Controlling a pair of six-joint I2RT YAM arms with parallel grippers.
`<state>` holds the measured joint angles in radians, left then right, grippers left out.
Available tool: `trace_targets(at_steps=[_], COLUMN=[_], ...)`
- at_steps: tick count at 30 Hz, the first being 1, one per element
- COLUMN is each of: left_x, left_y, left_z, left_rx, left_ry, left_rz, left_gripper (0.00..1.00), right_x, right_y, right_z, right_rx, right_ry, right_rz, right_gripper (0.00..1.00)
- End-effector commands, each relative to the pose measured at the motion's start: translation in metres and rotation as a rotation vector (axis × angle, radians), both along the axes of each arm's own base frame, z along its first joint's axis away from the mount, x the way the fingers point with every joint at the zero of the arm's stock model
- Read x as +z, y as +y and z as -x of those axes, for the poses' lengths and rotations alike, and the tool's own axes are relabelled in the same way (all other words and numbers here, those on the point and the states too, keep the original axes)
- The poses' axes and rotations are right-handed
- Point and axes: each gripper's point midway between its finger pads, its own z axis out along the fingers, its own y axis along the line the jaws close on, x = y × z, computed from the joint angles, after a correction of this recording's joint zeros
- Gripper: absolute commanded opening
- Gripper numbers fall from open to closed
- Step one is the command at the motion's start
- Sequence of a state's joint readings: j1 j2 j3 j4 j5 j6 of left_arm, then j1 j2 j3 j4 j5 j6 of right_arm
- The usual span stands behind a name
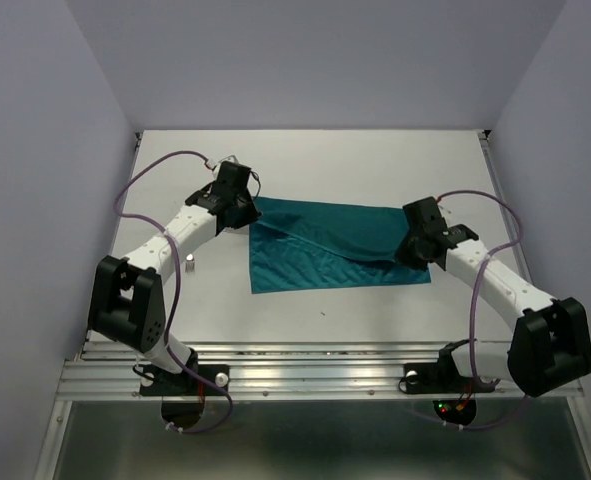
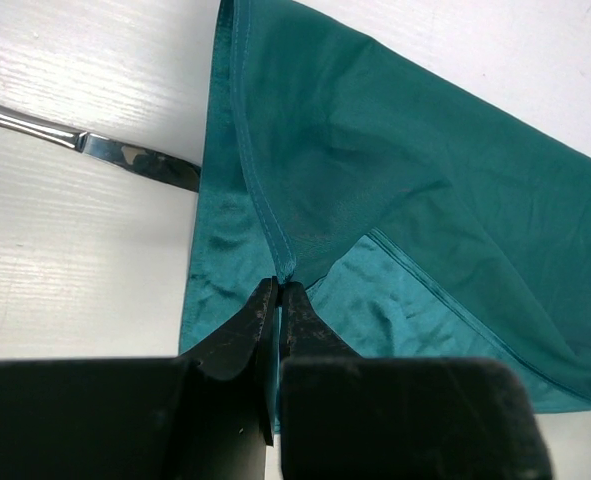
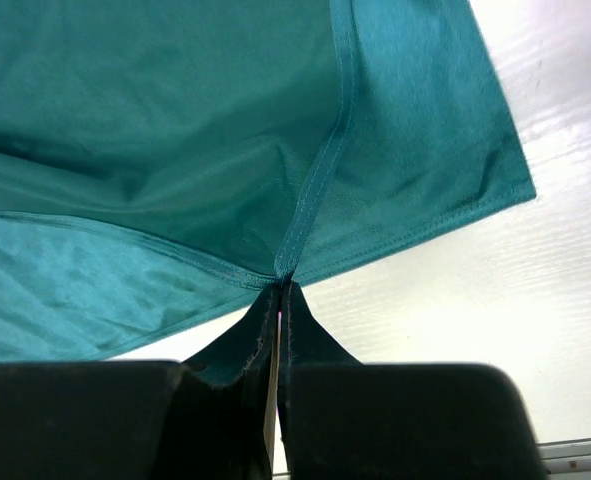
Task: Fold the napkin into a case and place the utensils inside
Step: Pick up the flattened napkin from the center of the board.
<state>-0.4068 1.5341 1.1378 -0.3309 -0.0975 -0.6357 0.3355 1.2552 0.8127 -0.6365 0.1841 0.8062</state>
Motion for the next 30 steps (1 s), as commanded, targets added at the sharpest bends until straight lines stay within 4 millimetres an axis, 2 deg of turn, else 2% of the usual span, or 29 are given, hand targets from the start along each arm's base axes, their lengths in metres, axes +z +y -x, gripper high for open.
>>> trace_targets(at_steps=[1,2,3,4,5,6,7,8,9,10,11,12,13,14,15,16,17,18,19,20,21,23,24,25,26,27,28,30], left_x=[0.027,0.043,0.043,0.048,0.062,0.07,0.075,0.073,0.076,0.09,0.091,0.083,0.082,0.092,0.079,0.088,0.087,0.073,0.071,0.08,0.065,0.057,0.054,0.061,0.059,0.048,0.052,0.044], left_y=[-0.01,-0.012,-0.011,-0.008,-0.008,-0.004,-0.002,0.001,0.002,0.002,0.004,0.005,0.006,0.006,0.005,0.006,0.007,0.006,0.006,0.008,0.008,0.009,0.009,0.006,0.004,0.005,0.005,0.005], left_z=[-0.017,-0.028,-0.033,-0.039,-0.049,-0.06,-0.066,-0.072,-0.078,-0.087,-0.093,-0.101,-0.108,-0.118,-0.127,-0.138,-0.145,-0.154,-0.161,-0.172,-0.18,-0.197,-0.203,-0.21,-0.213,-0.219,-0.224,-0.229], left_rx=[-0.042,-0.043,-0.045,-0.038,-0.032,-0.023,-0.023,-0.015,-0.013,-0.015,-0.011,-0.008,-0.005,-0.007,-0.007,-0.004,-0.004,-0.006,-0.007,-0.004,-0.01,-0.017,-0.016,-0.034,-0.043,-0.047,-0.054,-0.064], left_ry=[-0.056,-0.089,-0.083,-0.096,-0.125,-0.14,-0.148,-0.141,-0.149,-0.181,-0.185,-0.169,-0.168,-0.193,-0.168,-0.192,-0.197,-0.175,-0.178,-0.205,-0.183,-0.183,-0.182,-0.203,-0.202,-0.188,-0.204,-0.194], left_rz=[0.022,0.035,0.018,0.013,0.019,0.017,0.018,0.013,0.01,0.015,0.012,0.009,0.007,0.009,0.004,0.01,0.008,0.002,0.001,0.001,-0.004,0.0,-0.003,0.017,0.02,0.019,0.02,0.025], left_gripper=[0.0,0.0,0.0,0.0,0.0,0.0,0.0,0.0,0.0,0.0,0.0,0.0,0.0,0.0,0.0,0.0,0.0,0.0,0.0,0.0,0.0,0.0,0.0,0.0,0.0,0.0,0.0,0.0], right_x=[0.037,0.044,0.065,0.075,0.076,0.105,0.104,0.112,0.136,0.144,0.15,0.16,0.165,0.169,0.171,0.174,0.176,0.175,0.162,0.175,0.174,0.167,0.167,0.155,0.153,0.159,0.158,0.148], right_y=[-0.007,-0.011,-0.007,-0.013,-0.012,-0.016,-0.021,-0.029,-0.03,-0.03,-0.032,-0.035,-0.035,-0.039,-0.039,-0.043,-0.047,-0.046,-0.049,-0.054,-0.052,-0.051,-0.049,-0.046,-0.045,-0.044,-0.047,-0.045], right_z=[-0.043,-0.054,-0.074,-0.087,-0.099,-0.123,-0.137,-0.15,-0.17,-0.184,-0.196,-0.219,-0.23,-0.24,-0.25,-0.27,-0.28,-0.289,-0.302,-0.313,-0.321,-0.341,-0.348,-0.358,-0.363,-0.369,-0.374,-0.382], right_rx=[-0.016,-0.028,-0.006,-0.019,-0.009,-0.016,-0.024,-0.03,-0.04,-0.04,-0.047,-0.055,-0.058,-0.068,-0.065,-0.082,-0.091,-0.087,-0.097,-0.111,-0.107,-0.099,-0.092,-0.084,-0.079,-0.079,-0.078,-0.069], right_ry=[-0.12,-0.137,-0.199,-0.228,-0.231,-0.309,-0.306,-0.325,-0.386,-0.414,-0.432,-0.472,-0.492,-0.504,-0.514,-0.533,-0.546,-0.555,-0.547,-0.583,-0.591,-0.615,-0.629,-0.626,-0.633,-0.654,-0.662,-0.655], right_rz=[0.058,0.06,0.063,0.082,0.098,0.115,0.132,0.148,0.141,0.134,0.133,0.147,0.155,0.166,0.175,0.181,0.185,0.186,0.192,0.187,0.181,0.169,0.165,0.161,0.159,0.157,0.154,0.147], right_gripper=[0.01,0.01,0.01,0.01,0.01,0.01,0.01,0.01,0.01,0.01,0.01,0.01,0.01,0.01,0.01,0.01,0.01,0.01,0.01,0.01,0.01,0.01,0.01,0.01,0.01,0.01,0.01,0.01])
